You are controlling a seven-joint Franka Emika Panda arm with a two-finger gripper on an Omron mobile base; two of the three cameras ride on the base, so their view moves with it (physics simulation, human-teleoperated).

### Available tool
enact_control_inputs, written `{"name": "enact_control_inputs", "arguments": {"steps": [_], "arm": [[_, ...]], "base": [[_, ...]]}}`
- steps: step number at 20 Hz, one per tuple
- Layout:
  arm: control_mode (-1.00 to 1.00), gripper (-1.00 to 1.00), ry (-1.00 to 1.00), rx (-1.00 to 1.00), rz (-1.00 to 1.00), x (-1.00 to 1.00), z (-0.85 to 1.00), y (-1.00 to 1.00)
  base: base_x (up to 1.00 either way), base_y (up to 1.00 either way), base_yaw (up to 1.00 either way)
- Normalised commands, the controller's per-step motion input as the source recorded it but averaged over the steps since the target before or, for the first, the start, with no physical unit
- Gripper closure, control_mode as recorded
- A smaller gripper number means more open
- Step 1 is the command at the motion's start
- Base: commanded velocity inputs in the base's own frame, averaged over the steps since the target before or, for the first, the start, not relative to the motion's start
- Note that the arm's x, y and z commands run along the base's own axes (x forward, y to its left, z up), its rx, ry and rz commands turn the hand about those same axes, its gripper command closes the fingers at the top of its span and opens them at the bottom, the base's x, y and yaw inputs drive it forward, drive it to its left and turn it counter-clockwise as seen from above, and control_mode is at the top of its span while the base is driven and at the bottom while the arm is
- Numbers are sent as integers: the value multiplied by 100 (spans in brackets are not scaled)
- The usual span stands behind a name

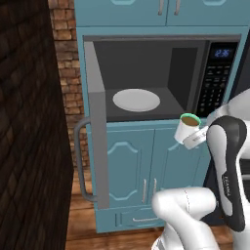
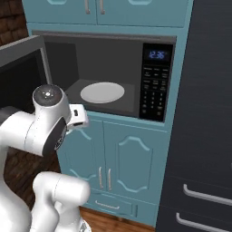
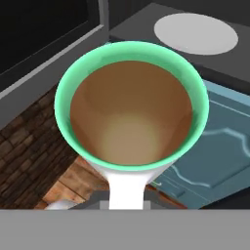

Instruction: Place the microwavable item in the microwave. Then, close the microwave door and press the start button.

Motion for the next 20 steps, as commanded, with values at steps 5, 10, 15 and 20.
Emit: {"name": "enact_control_inputs", "arguments": {"steps": [5,10,15,20], "arm": [[-100,100,-1,0,-14,96,25,0],[-100,100,0,0,-6,100,0,6],[-100,100,0,0,0,100,0,3],[-100,100,0,0,0,94,0,4]], "base": [[0,0,0],[0,0,0],[0,0,0],[0,0,0]]}}
